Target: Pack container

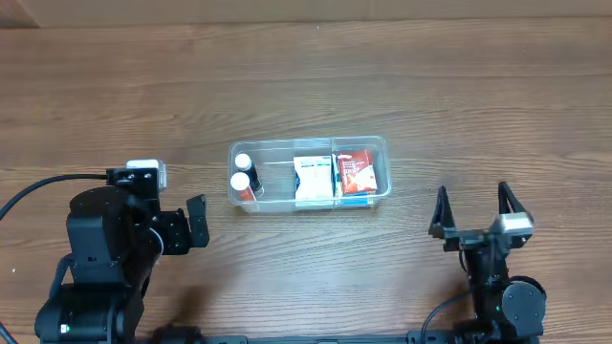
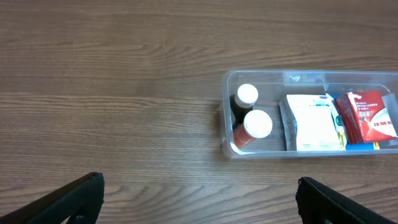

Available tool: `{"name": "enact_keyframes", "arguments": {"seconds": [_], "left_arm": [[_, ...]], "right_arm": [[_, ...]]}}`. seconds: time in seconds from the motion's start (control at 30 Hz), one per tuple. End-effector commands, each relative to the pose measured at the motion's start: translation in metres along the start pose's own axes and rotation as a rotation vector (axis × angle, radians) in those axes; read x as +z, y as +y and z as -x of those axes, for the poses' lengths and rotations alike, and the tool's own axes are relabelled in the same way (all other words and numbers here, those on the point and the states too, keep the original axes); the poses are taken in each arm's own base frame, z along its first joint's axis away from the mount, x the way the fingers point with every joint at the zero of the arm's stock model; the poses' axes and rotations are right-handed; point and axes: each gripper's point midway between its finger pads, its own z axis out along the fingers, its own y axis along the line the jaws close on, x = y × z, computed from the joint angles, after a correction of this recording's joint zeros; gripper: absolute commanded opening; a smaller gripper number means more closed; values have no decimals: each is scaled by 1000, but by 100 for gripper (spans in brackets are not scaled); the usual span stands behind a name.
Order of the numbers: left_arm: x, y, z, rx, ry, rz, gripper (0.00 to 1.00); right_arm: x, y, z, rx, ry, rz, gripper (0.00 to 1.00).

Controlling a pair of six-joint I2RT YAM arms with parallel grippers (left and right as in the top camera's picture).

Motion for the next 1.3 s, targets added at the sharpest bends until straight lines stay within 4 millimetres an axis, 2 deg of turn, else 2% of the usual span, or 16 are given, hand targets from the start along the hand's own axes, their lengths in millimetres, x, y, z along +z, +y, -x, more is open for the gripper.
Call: {"name": "enact_keyframes", "arguments": {"seconds": [0.0, 0.03, 0.07, 1.27], "left_arm": [[1, -1, 0, -10, 0, -3, 100], [1, -1, 0, -10, 0, -3, 100], [1, -1, 0, -10, 0, -3, 100], [0, -1, 0, -10, -1, -4, 100]], "right_arm": [[1, 15, -35, -220, 55, 93, 100], [-1, 15, -54, -169, 130, 96, 100], [-1, 14, -59, -139, 150, 90, 100], [-1, 14, -58, -132, 147, 92, 100]]}}
